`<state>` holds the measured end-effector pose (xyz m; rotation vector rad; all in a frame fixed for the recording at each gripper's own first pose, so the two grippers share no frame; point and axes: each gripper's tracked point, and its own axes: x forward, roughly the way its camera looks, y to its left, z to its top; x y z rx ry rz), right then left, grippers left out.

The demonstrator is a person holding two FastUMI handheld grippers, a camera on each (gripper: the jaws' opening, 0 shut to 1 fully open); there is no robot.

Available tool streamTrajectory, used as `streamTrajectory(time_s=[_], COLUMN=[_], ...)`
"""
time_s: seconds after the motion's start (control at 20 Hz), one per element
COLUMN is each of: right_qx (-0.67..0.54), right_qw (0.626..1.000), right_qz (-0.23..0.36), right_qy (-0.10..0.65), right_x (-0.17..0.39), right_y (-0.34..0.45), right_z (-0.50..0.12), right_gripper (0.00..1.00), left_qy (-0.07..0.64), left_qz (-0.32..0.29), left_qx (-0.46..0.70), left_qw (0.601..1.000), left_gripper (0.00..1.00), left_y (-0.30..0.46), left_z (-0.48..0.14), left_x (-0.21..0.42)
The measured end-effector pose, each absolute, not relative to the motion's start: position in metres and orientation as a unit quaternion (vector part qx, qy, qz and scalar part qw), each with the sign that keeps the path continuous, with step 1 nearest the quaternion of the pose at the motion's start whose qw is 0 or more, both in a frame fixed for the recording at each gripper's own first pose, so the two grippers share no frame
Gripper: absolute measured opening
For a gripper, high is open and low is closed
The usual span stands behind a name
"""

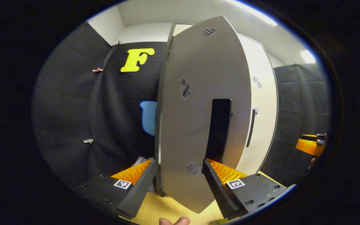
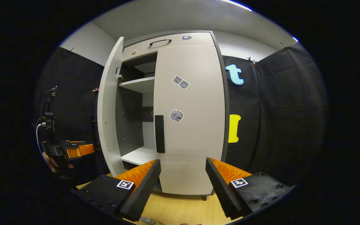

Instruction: Grasp the bottle in the cabinet with the left hand and place it on the coaster, then close the right door with the right hand and the left door with the left hand.

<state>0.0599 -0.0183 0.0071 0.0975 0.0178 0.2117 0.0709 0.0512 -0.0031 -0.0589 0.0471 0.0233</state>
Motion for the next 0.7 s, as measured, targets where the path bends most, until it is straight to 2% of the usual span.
streamTrajectory(time_s=[0.25, 0.3, 0.4, 0.45, 0.5, 0.6, 0.7], right_qx=[0.057, 0.056, 0.056, 0.059, 0.064, 0.069, 0.070], right_qw=[0.993, 0.993, 0.993, 0.992, 0.992, 0.992, 0.991], right_qz=[0.107, 0.107, 0.107, 0.108, 0.108, 0.109, 0.110], right_qy=[0.006, 0.006, 0.007, 0.007, 0.008, 0.009, 0.009], right_x=[0.063, 0.064, 0.066, 0.067, 0.068, 0.073, 0.077], right_y=[-0.022, -0.023, -0.024, -0.025, -0.025, -0.026, -0.027], right_z=[0.010, 0.009, 0.009, 0.008, 0.008, 0.007, 0.007], right_gripper=[0.96, 0.96, 0.96, 0.96, 0.96, 0.96, 0.96], left_qy=[0.021, 0.019, 0.018, 0.018, 0.017, 0.017, 0.018], left_qz=[-0.003, -0.002, -0.001, 0.000, 0.000, 0.001, 0.001], left_qx=[-0.026, -0.022, -0.015, -0.011, -0.007, -0.001, 0.004], left_qw=[0.999, 1.000, 1.000, 1.000, 1.000, 1.000, 1.000], left_gripper=[0.95, 0.92, 0.92, 0.95, 0.92, 0.92, 0.95], left_y=[0.019, 0.016, 0.011, 0.009, 0.006, 0.003, -0.001], left_z=[0.002, 0.003, 0.003, 0.003, 0.004, 0.005, 0.005], left_x=[0.092, 0.095, 0.101, 0.104, 0.106, 0.110, 0.119])
